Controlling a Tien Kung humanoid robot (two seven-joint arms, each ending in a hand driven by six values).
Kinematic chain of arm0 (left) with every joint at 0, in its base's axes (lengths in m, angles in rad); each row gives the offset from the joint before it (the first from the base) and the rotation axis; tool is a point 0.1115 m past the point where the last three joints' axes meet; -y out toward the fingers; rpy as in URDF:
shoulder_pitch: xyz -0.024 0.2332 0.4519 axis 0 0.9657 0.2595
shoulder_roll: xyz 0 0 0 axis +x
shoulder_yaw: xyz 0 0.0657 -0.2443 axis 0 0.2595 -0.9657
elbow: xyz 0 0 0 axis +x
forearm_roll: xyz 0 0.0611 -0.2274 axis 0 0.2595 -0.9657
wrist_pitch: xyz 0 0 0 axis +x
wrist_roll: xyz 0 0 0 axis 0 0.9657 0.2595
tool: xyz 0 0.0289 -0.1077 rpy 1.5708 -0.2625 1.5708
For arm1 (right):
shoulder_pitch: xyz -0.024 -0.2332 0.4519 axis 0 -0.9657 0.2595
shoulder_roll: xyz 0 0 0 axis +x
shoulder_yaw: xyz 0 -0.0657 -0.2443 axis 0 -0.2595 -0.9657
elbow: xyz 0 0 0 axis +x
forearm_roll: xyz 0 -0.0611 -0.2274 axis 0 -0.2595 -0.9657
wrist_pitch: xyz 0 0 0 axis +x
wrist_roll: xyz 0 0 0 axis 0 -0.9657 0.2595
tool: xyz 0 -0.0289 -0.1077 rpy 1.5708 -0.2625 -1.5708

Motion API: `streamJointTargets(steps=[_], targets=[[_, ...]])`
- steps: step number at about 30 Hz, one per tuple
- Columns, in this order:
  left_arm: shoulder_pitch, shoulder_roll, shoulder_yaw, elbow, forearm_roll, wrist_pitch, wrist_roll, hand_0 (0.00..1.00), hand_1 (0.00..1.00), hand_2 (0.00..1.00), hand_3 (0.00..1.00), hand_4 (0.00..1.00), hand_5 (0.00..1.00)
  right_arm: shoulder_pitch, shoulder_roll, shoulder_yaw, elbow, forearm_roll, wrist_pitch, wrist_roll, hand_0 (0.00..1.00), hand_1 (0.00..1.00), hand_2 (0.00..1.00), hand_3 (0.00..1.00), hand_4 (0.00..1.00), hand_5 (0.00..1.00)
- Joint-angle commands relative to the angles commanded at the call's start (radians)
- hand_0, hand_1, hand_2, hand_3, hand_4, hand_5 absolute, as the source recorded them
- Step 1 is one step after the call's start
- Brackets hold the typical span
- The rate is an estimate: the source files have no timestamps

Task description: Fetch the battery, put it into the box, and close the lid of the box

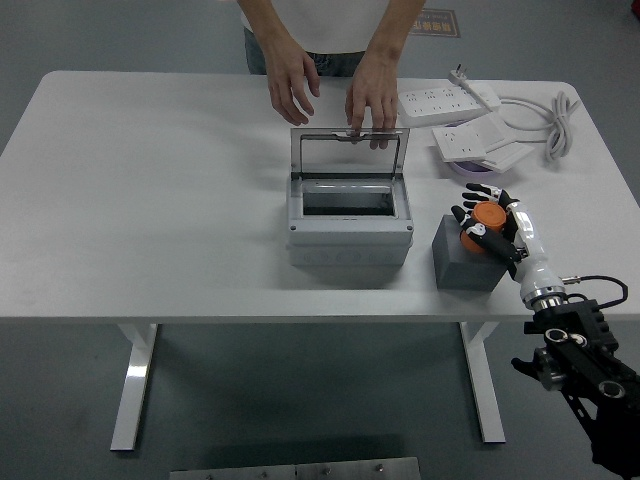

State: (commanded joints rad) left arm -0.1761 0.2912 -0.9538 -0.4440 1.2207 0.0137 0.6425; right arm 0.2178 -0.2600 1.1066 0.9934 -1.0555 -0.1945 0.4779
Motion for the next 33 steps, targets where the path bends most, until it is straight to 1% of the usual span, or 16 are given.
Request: streamJointTargets(steps=[2,3,8,9,14,15,20,21,26,27,33], targets=[[0.0,0.0,0.0,0.0,0.0,0.001,0.0,0.632,0.698,0.573,0.541,0.5,0.002,0.0,0.0,0.0,0.0,-0.001,-0.002,0.001,0.676,0.709,0.722,0.724,0.842,0.363],[0.0,0.0,0.0,0.0,0.0,0.001,0.0,0.632,0.698,0.573,0.541,0.5,0.002,0.0,0.0,-0.001,0.0,-0.001,-0.004,0.001,0.659,0.707,0.72,0.723,0.822,0.343],[0.0,-0.001,-0.003,0.0,0.002,0.002,0.001,0.632,0.698,0.573,0.541,0.5,0.002,0.002,0.0,-0.003,0.002,-0.004,-0.012,0.003,0.659,0.707,0.72,0.723,0.822,0.343],[0.0,-0.001,-0.003,0.0,0.003,0.002,0.002,0.632,0.698,0.573,0.541,0.5,0.002,0.002,0.0,-0.003,0.003,-0.004,-0.014,0.003,0.626,0.687,0.705,0.712,0.769,0.266],[0.0,-0.001,-0.007,-0.001,0.007,0.003,0.003,0.632,0.698,0.573,0.541,0.5,0.002,0.003,-0.001,-0.006,0.006,-0.005,-0.021,0.004,0.626,0.687,0.705,0.712,0.769,0.266],[0.0,-0.001,-0.008,-0.001,0.008,0.003,0.003,0.632,0.698,0.573,0.541,0.5,0.002,0.004,-0.001,-0.006,0.007,-0.005,-0.022,0.004,0.497,0.636,0.678,0.671,0.658,0.136],[0.0,-0.002,-0.009,-0.001,0.009,0.003,0.003,0.632,0.698,0.573,0.541,0.5,0.002,0.005,-0.001,-0.008,0.01,-0.001,-0.027,0.006,0.497,0.636,0.678,0.671,0.658,0.136],[0.0,-0.002,-0.009,-0.001,0.009,0.003,0.003,0.632,0.698,0.573,0.541,0.5,0.002,0.005,-0.001,-0.008,0.011,0.0,-0.028,0.006,0.46,0.626,0.661,0.663,0.598,0.08],[0.0,-0.002,-0.01,-0.001,0.01,0.004,0.003,0.632,0.698,0.573,0.541,0.5,0.002,0.007,0.0,-0.01,0.013,0.0,-0.03,0.006,0.46,0.626,0.661,0.663,0.598,0.08],[0.0,-0.003,-0.01,-0.001,0.011,0.003,0.003,0.632,0.698,0.573,0.541,0.5,0.002,0.008,0.0,-0.01,0.013,0.0,-0.03,0.006,0.469,0.625,0.656,0.657,0.578,0.062],[-0.001,-0.002,-0.013,-0.001,0.016,0.003,0.003,0.632,0.698,0.573,0.541,0.5,0.002,0.009,0.001,-0.01,0.01,0.002,-0.03,0.004,0.467,0.624,0.66,0.658,0.569,0.051]])
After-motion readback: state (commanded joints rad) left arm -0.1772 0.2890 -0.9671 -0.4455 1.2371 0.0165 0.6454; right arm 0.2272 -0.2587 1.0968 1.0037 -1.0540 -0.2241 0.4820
